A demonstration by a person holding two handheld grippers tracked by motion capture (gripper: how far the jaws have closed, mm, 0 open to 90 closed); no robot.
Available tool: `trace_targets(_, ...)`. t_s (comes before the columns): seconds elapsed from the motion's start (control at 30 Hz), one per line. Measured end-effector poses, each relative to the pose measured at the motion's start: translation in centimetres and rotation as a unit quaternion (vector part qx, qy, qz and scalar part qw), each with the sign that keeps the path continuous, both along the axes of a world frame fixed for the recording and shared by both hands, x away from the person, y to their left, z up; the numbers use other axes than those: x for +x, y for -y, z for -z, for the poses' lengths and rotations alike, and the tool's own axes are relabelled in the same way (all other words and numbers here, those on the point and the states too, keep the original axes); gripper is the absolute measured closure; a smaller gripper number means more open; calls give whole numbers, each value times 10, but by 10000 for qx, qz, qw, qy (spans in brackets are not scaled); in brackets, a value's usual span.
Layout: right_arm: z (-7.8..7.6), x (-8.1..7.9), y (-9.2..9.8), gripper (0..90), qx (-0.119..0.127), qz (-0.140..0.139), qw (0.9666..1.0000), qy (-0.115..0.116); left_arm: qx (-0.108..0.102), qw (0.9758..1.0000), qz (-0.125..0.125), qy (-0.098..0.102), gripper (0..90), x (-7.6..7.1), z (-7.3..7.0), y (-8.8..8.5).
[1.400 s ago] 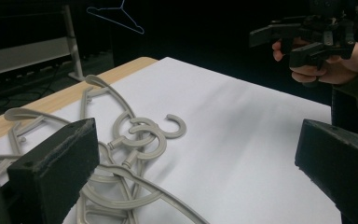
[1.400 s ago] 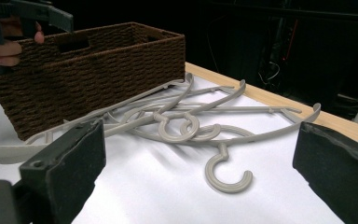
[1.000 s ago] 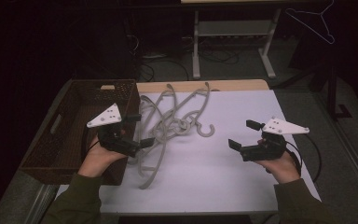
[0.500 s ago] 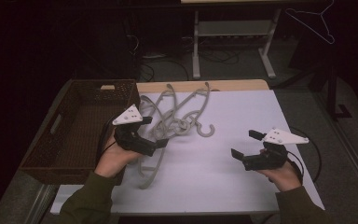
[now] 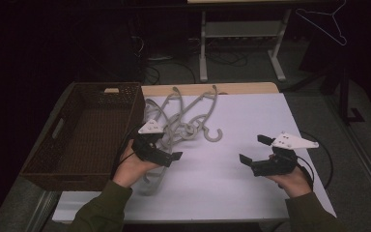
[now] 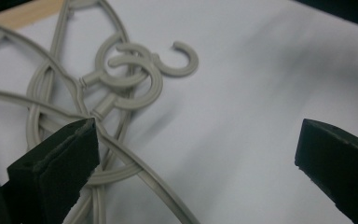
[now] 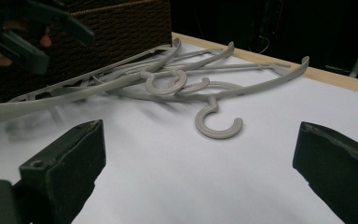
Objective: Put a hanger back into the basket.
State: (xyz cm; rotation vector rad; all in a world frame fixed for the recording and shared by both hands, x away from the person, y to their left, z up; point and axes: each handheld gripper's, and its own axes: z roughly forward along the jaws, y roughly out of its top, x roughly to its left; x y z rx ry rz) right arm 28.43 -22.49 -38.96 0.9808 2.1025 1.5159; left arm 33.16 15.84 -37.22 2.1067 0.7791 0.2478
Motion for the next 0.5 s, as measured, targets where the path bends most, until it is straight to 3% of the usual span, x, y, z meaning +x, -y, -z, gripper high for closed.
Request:
trace_targets(0.2,0,0,-1,21,-46,-39,10000,-61,347,9990,-69,-261,0,5,15,1)
trace_targets(0.5,0,0,-1,21,-59,-50,10000,-59,629,9964,-239,-512,3,5,28,5)
